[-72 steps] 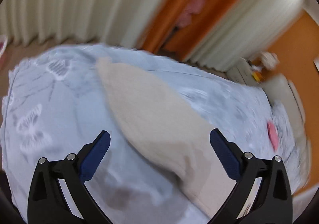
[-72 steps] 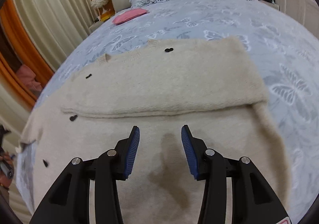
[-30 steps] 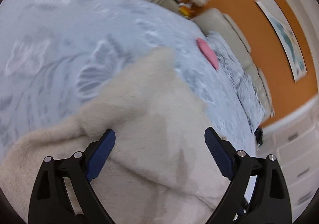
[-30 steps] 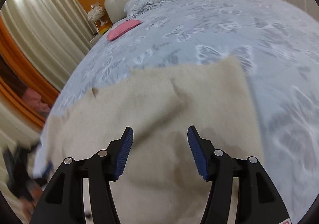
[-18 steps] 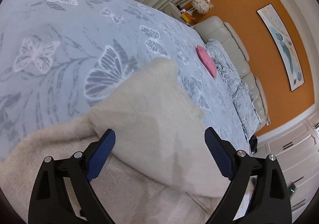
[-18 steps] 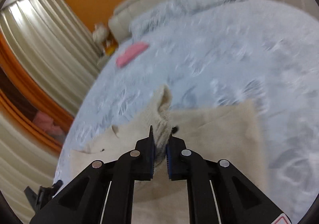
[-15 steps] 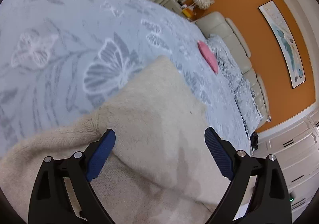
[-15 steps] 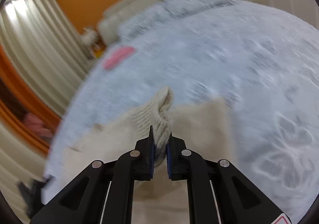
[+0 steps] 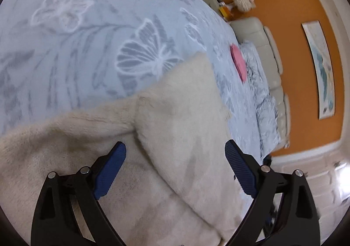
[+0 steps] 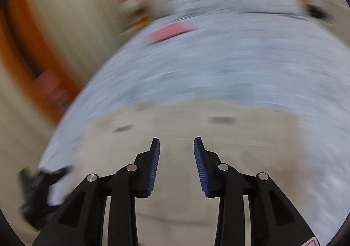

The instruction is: Fold small clothes

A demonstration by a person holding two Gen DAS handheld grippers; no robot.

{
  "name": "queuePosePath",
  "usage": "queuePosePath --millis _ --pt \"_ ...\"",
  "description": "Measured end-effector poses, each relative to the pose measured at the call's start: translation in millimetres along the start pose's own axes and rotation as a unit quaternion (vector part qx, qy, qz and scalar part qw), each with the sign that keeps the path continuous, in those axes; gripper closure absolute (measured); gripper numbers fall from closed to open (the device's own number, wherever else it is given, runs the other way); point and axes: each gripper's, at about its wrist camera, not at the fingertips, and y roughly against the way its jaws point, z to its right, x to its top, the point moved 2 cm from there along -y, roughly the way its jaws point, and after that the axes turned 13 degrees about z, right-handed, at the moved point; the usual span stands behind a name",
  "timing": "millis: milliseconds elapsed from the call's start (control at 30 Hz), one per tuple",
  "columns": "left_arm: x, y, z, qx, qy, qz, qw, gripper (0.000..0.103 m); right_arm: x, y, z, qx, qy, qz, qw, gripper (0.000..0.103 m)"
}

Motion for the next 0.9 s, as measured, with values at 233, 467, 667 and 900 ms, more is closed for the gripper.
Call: queuePosePath --millis 233,467,667,900 --pt "19 -4 -26 0.008 0.036 0.027 0.999 0.067 1 -146 -132 0.104 0.14 -0.123 0.977 0.066" --pt "16 -7 -19 0.033 -0.008 0.037 0.9988 0.072 -22 -220 -176 0.1 0.193 -0.176 0.96 0.068" --pt "27 -5 -29 0.025 0.013 0.042 0.9987 0.078 4 -202 -195 0.134 0.183 -0.102 0.969 0.096" --pt "27 -12 -20 0.036 -0.023 0.043 0.9982 0.078 -18 -231 -185 0.089 0.185 -0.126 0.971 0.09"
